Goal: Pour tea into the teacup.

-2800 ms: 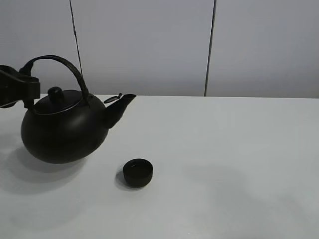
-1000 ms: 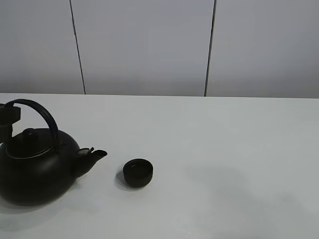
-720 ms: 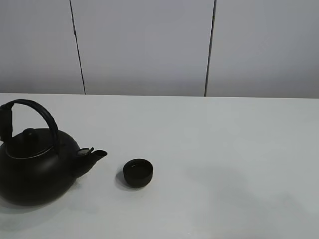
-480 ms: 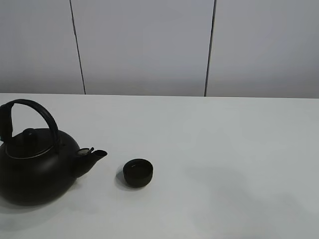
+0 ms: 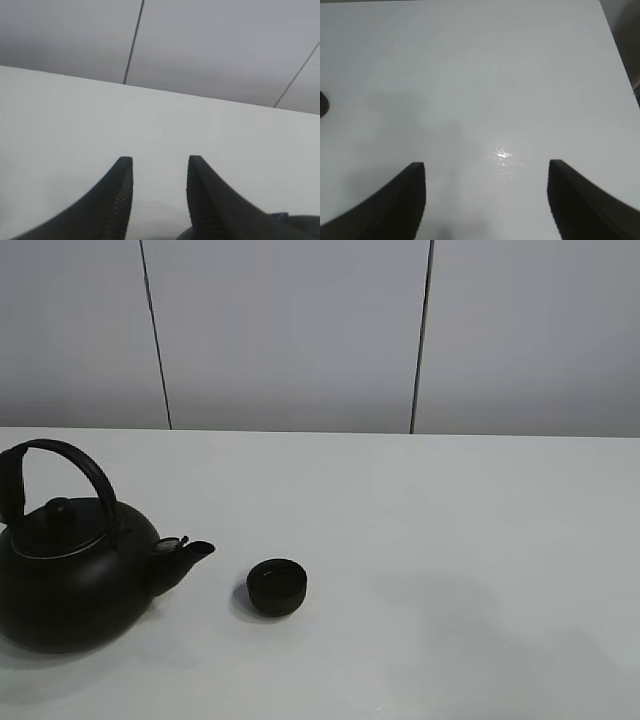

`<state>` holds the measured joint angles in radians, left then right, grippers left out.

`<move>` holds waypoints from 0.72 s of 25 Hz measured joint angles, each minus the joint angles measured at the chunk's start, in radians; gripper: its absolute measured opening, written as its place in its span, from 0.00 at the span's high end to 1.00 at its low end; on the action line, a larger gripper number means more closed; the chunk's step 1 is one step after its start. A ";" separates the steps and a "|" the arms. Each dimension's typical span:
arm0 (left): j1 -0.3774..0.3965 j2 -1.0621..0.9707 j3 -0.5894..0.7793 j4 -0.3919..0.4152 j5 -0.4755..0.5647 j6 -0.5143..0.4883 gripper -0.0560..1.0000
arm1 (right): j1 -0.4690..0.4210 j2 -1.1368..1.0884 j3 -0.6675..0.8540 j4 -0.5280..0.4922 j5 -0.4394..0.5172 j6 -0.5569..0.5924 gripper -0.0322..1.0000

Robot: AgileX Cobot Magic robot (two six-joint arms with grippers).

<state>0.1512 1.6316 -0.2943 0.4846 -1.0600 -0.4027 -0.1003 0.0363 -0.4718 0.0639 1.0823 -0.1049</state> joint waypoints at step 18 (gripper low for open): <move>0.000 -0.417 -0.457 0.211 0.789 -0.438 0.70 | 0.000 0.000 0.000 0.000 -0.001 0.000 0.51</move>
<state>0.1517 1.2142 -0.7512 0.6957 -0.2711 -0.8410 -0.1003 0.0363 -0.4718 0.0639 1.0812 -0.1049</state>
